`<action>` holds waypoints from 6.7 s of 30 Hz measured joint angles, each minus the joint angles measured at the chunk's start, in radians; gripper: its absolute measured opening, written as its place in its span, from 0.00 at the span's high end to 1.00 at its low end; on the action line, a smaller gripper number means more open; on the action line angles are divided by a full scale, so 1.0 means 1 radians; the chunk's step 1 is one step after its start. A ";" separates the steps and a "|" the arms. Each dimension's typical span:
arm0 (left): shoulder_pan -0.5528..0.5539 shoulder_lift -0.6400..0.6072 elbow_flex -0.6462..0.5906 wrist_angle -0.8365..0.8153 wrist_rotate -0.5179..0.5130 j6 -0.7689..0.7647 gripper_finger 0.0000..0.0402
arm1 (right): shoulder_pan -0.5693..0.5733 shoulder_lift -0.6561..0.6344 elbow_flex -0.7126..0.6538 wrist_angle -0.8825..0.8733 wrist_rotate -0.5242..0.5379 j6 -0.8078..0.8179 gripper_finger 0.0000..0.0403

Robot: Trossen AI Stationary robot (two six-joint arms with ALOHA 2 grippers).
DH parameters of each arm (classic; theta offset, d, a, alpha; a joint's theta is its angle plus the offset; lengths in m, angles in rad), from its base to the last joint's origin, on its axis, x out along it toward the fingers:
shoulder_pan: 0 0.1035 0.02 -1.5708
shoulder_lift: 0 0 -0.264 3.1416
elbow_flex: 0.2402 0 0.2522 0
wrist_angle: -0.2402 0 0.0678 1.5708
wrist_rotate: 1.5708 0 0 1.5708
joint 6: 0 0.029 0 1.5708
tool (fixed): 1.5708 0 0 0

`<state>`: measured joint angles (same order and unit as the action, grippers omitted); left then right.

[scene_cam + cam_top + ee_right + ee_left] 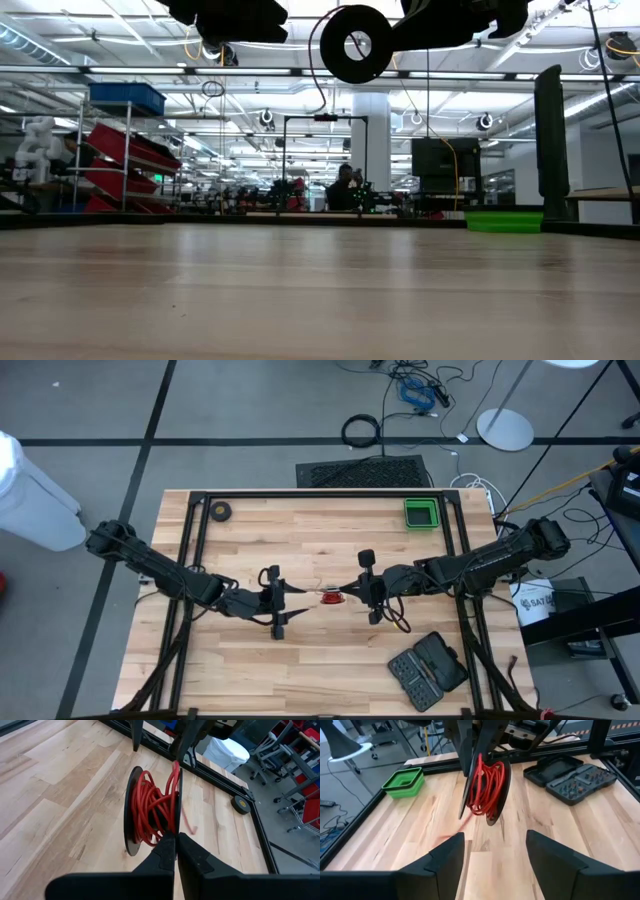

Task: Coil cords
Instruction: Uncoil the red wire from the spool

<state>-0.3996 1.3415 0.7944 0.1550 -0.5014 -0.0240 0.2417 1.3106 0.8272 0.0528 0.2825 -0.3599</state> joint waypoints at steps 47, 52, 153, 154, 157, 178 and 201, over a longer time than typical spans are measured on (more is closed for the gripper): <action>0.078 0.213 0.000 0.194 0.029 0.065 0.45 | 0.000 0.000 0.000 -0.020 0.000 0.007 1.00; 0.092 0.226 -0.001 0.217 0.030 0.065 0.45 | 0.000 0.000 0.000 -0.021 0.000 0.006 1.00; 0.040 0.226 0.182 0.132 -0.003 0.135 1.00 | -0.048 0.000 0.000 -0.090 0.169 0.110 1.00; 0.040 0.226 0.182 0.134 -0.003 0.134 1.00 | -0.049 0.000 0.000 -0.078 0.171 0.113 1.00; 0.040 0.226 0.182 0.148 0.000 0.134 1.00 | -0.049 0.000 0.000 -0.049 0.180 0.115 1.00; 0.071 0.271 0.182 0.254 0.076 0.081 1.00 | -0.049 0.000 0.000 0.006 0.273 0.161 1.00; 0.119 0.397 0.182 0.248 0.209 0.082 0.99 | -0.048 0.000 0.000 -0.044 0.266 0.139 1.00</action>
<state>-0.2801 1.7390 0.9760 0.4029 -0.2924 0.0578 0.1932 1.3109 0.8268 0.0089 0.5480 -0.2211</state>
